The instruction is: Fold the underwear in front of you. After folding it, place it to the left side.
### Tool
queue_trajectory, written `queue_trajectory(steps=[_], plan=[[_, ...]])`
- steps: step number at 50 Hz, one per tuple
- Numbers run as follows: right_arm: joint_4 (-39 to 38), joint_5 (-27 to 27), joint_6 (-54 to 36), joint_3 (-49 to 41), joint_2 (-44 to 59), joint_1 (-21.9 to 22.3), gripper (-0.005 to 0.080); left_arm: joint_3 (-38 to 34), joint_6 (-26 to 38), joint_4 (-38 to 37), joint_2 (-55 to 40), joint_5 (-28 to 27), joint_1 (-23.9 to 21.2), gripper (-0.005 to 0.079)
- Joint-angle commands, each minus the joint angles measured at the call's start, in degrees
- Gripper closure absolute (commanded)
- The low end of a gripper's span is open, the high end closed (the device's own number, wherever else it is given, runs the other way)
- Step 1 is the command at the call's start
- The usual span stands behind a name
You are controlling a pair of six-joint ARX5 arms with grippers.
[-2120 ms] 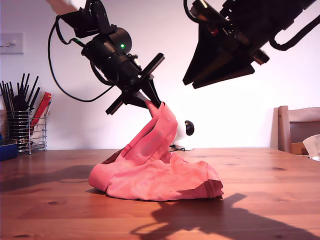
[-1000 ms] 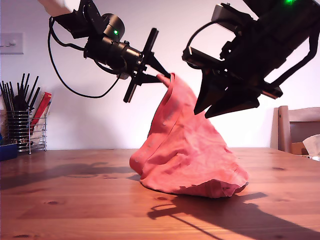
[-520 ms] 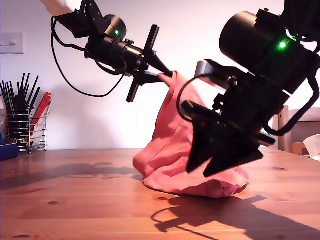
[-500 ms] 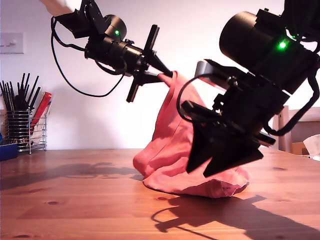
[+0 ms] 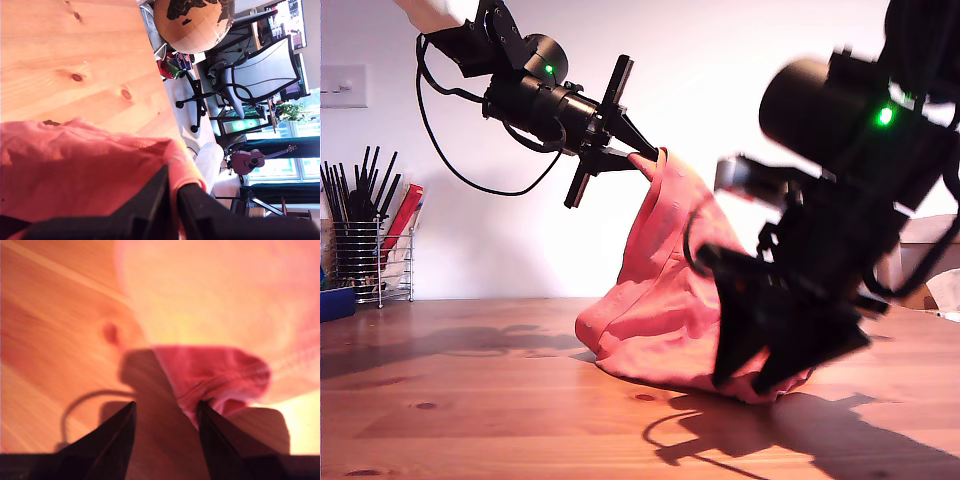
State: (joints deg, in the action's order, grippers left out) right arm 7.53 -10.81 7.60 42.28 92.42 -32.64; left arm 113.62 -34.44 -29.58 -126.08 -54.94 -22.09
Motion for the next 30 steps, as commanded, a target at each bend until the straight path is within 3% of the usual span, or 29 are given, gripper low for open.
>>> queue_trajectory(steps=[1, 16, 30], plan=[[0.85, 0.83, -0.11, 1.86, -0.09, 0.22, 0.0391, 0.09, 0.46, 0.46, -0.24, -0.02, 0.02, 0.0764], [10.67, 0.92, -0.2, 9.42, -0.09, 0.57, 0.0361, 0.09, 1.14, 0.46, -0.24, 0.61, 0.02, 0.0764], [15.72, 2.97, -0.61, 9.7, 0.37, 2.64, 0.0361, 0.09, 1.14, 0.44, -0.24, 0.59, 0.02, 0.0764]])
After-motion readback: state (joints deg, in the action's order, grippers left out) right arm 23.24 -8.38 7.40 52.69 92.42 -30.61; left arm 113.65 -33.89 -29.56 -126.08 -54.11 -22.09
